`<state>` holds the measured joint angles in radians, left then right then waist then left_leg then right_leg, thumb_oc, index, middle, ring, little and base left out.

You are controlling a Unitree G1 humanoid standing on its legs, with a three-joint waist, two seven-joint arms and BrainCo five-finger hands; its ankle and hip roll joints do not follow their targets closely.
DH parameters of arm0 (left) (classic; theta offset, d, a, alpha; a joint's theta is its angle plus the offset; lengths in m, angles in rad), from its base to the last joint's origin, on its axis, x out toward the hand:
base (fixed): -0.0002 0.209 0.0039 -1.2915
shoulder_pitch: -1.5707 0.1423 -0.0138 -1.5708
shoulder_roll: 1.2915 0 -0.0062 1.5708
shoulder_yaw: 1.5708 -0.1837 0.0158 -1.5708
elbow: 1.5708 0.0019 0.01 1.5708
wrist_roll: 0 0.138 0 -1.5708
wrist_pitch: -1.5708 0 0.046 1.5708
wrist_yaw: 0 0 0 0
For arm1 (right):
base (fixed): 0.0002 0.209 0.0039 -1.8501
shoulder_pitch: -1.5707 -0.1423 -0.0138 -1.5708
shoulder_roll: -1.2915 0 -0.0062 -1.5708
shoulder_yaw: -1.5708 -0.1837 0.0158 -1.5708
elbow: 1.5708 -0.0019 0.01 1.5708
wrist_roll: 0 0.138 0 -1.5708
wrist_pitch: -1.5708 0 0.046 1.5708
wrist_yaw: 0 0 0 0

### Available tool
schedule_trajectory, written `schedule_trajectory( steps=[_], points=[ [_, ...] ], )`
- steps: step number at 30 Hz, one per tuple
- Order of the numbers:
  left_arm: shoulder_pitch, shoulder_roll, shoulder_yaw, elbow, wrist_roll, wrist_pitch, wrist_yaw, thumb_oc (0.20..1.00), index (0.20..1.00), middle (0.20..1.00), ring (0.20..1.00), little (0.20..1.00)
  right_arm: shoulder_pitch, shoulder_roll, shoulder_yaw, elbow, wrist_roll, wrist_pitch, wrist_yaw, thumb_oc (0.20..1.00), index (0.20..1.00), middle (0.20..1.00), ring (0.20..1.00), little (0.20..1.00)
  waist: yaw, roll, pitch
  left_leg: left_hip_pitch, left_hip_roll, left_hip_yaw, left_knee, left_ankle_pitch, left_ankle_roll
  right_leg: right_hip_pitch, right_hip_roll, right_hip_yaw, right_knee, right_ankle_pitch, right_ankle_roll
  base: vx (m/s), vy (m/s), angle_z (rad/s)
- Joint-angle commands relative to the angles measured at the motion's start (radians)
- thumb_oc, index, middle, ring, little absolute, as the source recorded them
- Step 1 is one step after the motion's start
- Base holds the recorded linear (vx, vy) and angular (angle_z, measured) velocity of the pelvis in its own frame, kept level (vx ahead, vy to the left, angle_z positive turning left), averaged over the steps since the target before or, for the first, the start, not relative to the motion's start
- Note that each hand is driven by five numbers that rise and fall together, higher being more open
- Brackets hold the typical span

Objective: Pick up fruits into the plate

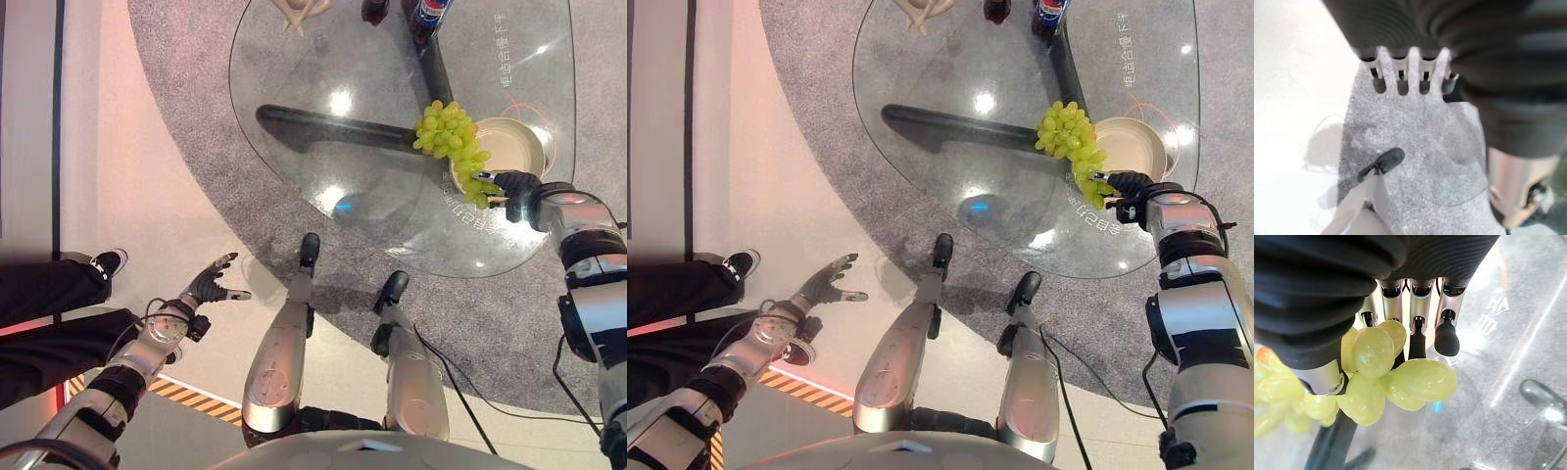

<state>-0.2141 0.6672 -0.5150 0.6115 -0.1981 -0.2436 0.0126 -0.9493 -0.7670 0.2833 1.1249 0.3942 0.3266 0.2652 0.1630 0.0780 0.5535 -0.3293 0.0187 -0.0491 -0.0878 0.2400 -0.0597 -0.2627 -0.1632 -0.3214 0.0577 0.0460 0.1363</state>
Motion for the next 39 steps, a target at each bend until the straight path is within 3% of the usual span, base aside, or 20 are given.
schedule_trajectory(
  steps=[1, 10, 20, 30, 39],
  points=[
    [-0.001, -0.038, -0.020, -0.006, -0.032, -0.020, 0.007, 1.000, 1.000, 1.000, 1.000, 1.000, -0.013, -0.129, 0.031, 0.006, 0.045, -0.015, -0.035, 0.200, 0.200, 0.200, 0.200, 0.200, -0.012, 0.022, -0.033, -0.008, -0.056, 0.046, 0.117, -0.178, 0.051, -0.118, 0.043, 0.015, 0.148, -0.041, -0.049, 0.01, -0.023, -0.10],
    [-0.004, -0.043, -0.034, 0.016, -0.037, -0.028, 0.013, 1.000, 1.000, 1.000, 1.000, 1.000, 0.047, -0.136, -0.091, 0.017, 0.261, -0.084, -0.108, 0.200, 0.200, 0.200, 0.200, 0.200, -0.039, 0.025, -0.033, 0.005, -0.049, 0.055, 0.114, -0.185, 0.048, -0.114, 0.049, 0.033, 0.145, -0.041, -0.050, 0.00, -0.012, -0.03],
    [-0.010, -0.056, -0.038, 0.067, -0.046, -0.037, 0.014, 1.000, 1.000, 1.000, 1.000, 1.000, 0.074, -0.161, -0.163, 0.000, 0.359, -0.113, -0.160, 0.200, 0.200, 0.200, 0.200, 0.200, -0.071, 0.021, -0.033, 0.024, -0.043, 0.067, 0.112, -0.183, 0.042, -0.101, 0.058, 0.051, 0.133, -0.033, -0.055, 0.00, -0.010, -0.05],
    [-0.019, -0.062, -0.065, 0.073, -0.059, -0.045, 0.006, 1.000, 1.000, 1.000, 1.000, 1.000, 0.008, -0.165, -0.139, 0.000, 0.378, -0.079, -0.247, 0.200, 0.200, 0.200, 0.200, 0.200, -0.073, 0.031, -0.033, 0.020, -0.044, 0.071, 0.114, -0.181, 0.038, -0.100, 0.058, 0.054, 0.127, -0.034, -0.061, 0.00, 0.002, -0.04],
    [-0.026, -0.073, -0.083, 0.089, -0.066, -0.057, 0.009, 1.000, 1.000, 1.000, 1.000, 1.000, -0.064, -0.148, -0.115, -0.012, 0.429, -0.092, -0.323, 0.200, 0.200, 0.200, 0.200, 0.200, -0.065, 0.038, -0.033, 0.009, -0.048, 0.073, 0.115, -0.178, 0.039, -0.107, 0.054, 0.050, 0.127, -0.036, -0.063, 0.00, 0.007, -0.01]
  ],
)
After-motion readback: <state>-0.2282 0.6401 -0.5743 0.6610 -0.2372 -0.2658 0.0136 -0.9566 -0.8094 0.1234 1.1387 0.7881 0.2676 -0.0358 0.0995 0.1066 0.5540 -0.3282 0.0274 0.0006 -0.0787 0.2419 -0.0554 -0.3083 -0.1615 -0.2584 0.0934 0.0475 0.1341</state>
